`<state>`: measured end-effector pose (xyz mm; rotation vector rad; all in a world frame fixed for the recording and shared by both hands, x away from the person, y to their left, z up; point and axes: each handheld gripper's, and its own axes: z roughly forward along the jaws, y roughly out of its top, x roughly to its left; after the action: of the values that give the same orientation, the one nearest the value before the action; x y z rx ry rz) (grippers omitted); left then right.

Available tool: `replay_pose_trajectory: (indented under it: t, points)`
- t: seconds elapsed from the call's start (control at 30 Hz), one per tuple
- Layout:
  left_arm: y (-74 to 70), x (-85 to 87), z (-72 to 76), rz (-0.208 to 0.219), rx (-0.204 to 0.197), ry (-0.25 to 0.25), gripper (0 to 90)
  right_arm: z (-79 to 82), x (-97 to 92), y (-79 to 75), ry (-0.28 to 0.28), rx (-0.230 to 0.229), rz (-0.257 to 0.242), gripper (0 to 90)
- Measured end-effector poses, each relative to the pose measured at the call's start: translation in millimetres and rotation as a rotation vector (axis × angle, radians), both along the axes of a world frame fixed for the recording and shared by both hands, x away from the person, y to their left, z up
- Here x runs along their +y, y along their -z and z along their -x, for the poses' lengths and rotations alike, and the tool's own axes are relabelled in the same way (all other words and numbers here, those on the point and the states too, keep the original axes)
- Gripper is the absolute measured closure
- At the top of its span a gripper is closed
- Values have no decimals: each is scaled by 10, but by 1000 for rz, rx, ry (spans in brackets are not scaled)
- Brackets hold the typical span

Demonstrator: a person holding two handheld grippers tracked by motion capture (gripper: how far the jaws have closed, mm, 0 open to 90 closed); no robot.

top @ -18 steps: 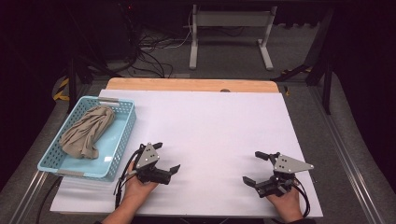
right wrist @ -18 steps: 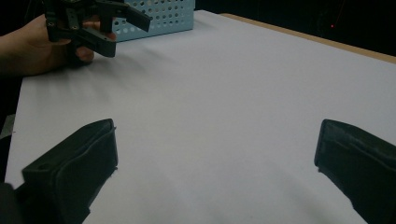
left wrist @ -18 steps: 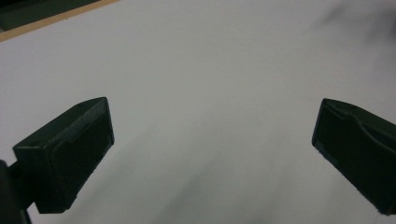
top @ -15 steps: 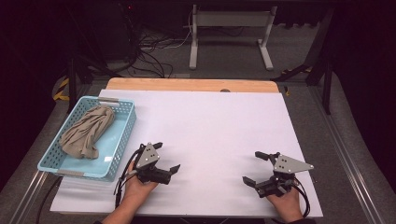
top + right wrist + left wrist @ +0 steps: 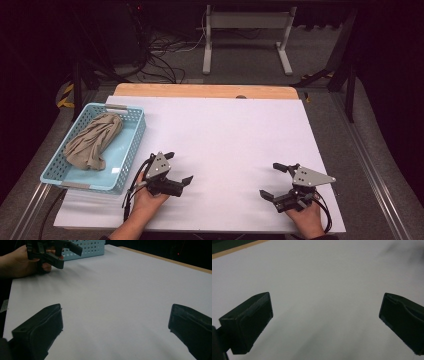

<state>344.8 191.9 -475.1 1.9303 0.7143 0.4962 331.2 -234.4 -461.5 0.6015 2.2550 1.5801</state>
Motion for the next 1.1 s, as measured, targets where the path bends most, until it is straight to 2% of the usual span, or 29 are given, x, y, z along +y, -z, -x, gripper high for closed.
replay_pose_trajectory:
  t: [0.57,1.1]
  points:
    - [-22,3,8,6,6,5,0,-3,3,3,-8,5,-1,1]
    - [-98,-19,28,-10,4,23,0,-6,4,7,-8,9,2,2]
